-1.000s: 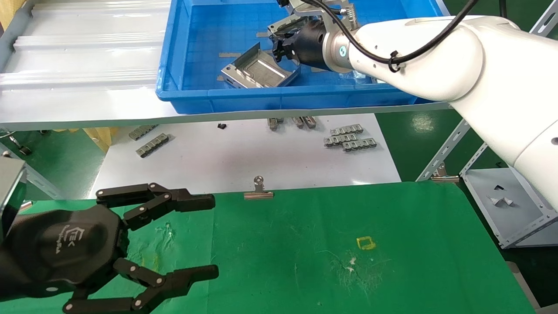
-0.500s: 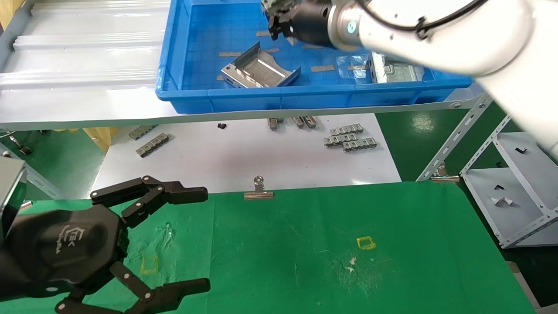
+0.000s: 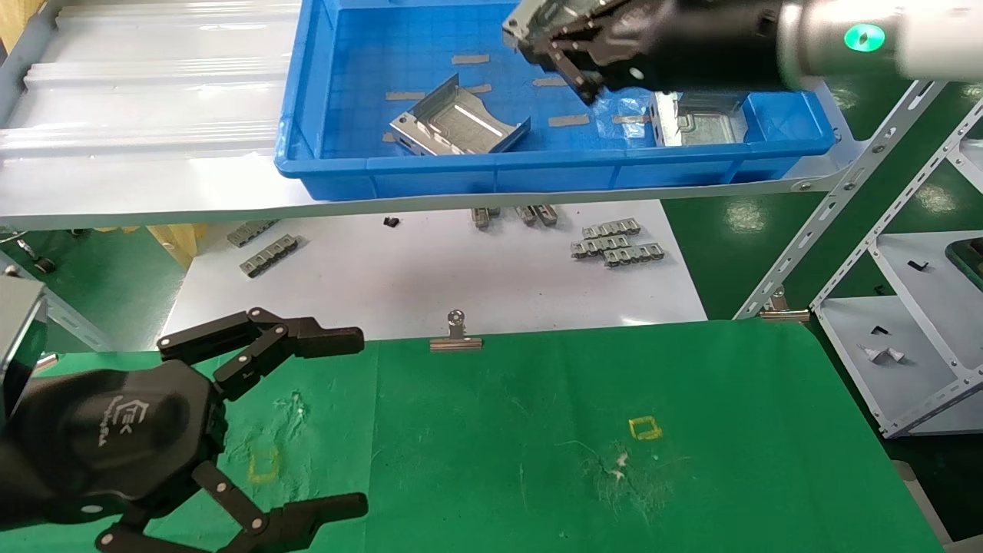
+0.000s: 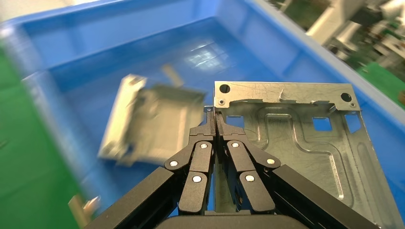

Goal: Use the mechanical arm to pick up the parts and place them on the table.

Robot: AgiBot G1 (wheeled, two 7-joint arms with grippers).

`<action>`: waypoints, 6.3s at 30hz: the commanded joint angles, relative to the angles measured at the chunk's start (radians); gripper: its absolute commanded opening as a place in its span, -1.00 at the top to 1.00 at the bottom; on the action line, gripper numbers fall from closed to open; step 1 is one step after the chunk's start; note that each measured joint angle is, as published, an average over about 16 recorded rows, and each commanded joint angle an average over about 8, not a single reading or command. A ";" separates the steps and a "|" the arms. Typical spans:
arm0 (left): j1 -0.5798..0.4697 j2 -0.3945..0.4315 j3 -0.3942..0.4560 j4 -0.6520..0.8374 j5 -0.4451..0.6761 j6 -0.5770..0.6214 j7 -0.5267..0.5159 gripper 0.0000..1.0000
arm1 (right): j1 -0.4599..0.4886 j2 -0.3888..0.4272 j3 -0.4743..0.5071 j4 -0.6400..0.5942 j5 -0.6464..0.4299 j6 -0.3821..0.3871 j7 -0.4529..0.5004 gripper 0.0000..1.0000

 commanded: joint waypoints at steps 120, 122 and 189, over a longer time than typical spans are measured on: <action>-0.001 -0.002 0.004 0.000 -0.003 -0.002 0.002 -1.00 | -0.287 -0.041 -0.057 -0.941 0.596 -0.802 -1.207 -1.00; -0.001 -0.002 0.004 0.000 -0.003 -0.002 0.002 -1.00 | -0.287 -0.042 -0.057 -0.941 0.592 -0.801 -1.209 -1.00; -0.001 -0.002 0.006 0.001 -0.004 -0.002 0.003 -1.00 | -0.966 0.296 0.903 0.232 0.556 -0.692 -0.455 -1.00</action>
